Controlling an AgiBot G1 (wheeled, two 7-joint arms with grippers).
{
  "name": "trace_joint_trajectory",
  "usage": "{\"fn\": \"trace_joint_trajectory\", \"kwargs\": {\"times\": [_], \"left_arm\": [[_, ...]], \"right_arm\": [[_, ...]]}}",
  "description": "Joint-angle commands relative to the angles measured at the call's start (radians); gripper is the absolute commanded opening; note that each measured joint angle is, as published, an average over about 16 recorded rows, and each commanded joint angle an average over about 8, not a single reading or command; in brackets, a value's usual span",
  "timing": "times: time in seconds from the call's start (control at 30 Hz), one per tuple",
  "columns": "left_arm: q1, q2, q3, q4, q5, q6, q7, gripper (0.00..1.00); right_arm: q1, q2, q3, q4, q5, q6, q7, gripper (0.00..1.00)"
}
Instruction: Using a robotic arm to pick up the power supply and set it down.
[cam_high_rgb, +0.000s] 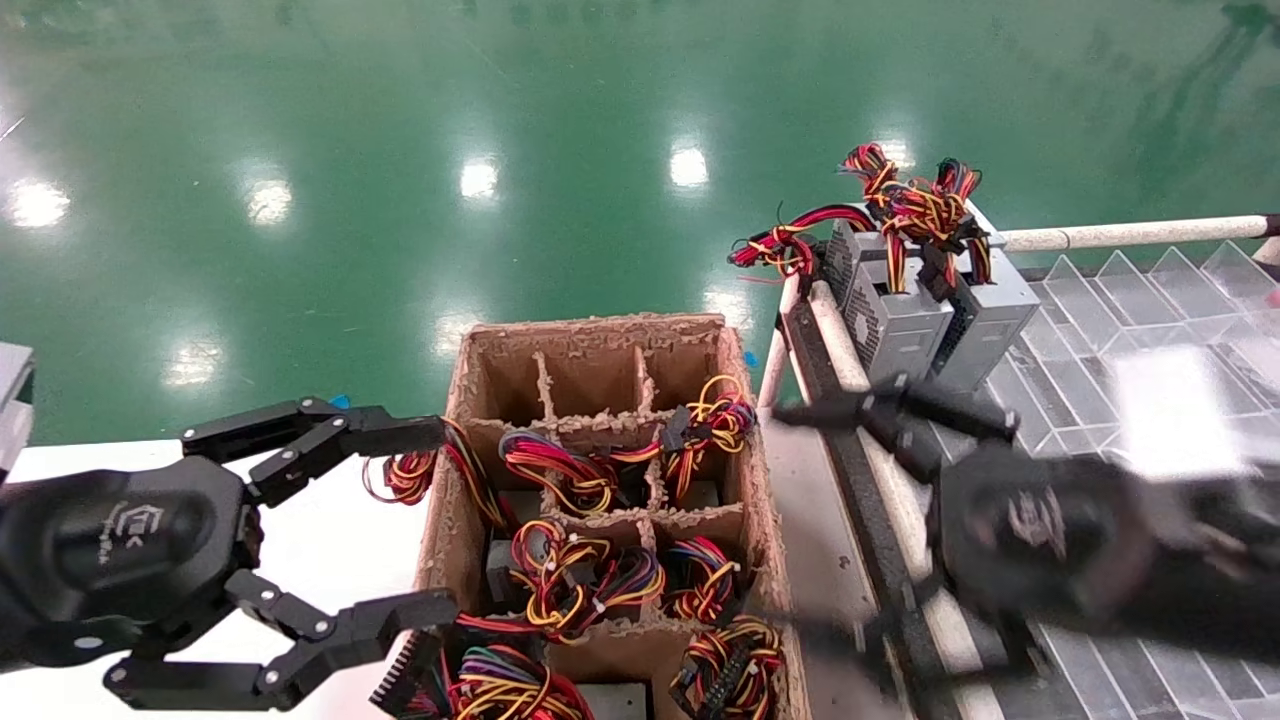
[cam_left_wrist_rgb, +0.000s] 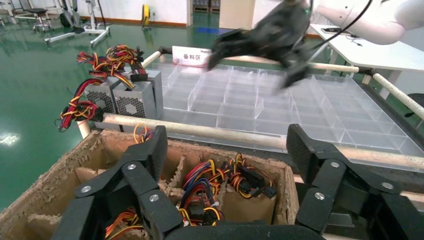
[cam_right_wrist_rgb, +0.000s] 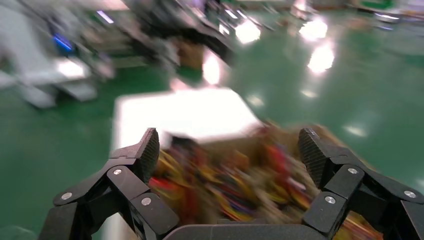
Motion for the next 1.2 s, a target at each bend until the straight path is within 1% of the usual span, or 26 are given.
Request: {"fn": "trace_joint_trajectory", "kwargs": {"times": [0.03,0.13,0.23,0.27,0.3,0.5,0.53,0.57,0.83,1.03,1.2], "left_arm": [[0.0,0.0,0.0,0.0,0.0,0.0,0.0,0.0],[0.0,0.0,0.0,0.0,0.0,0.0,0.0,0.0],[0.0,0.0,0.0,0.0,0.0,0.0,0.0,0.0],[0.0,0.0,0.0,0.0,0.0,0.0,0.0,0.0],[0.0,0.0,0.0,0.0,0.0,0.0,0.0,0.0],[0.0,0.0,0.0,0.0,0.0,0.0,0.0,0.0],[0.0,0.0,0.0,0.0,0.0,0.0,0.0,0.0],[0.0,0.0,0.0,0.0,0.0,0.0,0.0,0.0],[0.0,0.0,0.0,0.0,0.0,0.0,0.0,0.0],[0.0,0.0,0.0,0.0,0.0,0.0,0.0,0.0],[0.0,0.0,0.0,0.0,0.0,0.0,0.0,0.0]], "right_arm": [[0.009,0.007,-0.002,0.004,-0.053,0.041,-0.018,1.0],[0.026,-0.028,-0.023,-0.036,-0.112,0.086,-0.032,1.0],[0.05,-0.074,-0.045,-0.106,-0.149,0.102,-0.048,1.0],[0.061,-0.089,-0.053,-0.133,-0.161,0.102,-0.056,0.97],[0.073,-0.105,-0.06,-0.162,-0.171,0.1,-0.064,0.89],[0.149,-0.19,-0.092,-0.358,-0.209,0.074,-0.132,0.14],[0.16,-0.203,-0.096,-0.392,-0.213,0.068,-0.145,0.04],[0.171,-0.215,-0.1,-0.425,-0.217,0.06,-0.158,0.0],[0.256,-0.291,-0.135,-0.658,-0.253,-0.013,-0.253,0.0],[0.301,-0.323,-0.153,-0.788,-0.276,-0.055,-0.321,0.0],[0.325,-0.348,-0.159,-0.881,-0.285,-0.073,-0.373,0.0]]}}
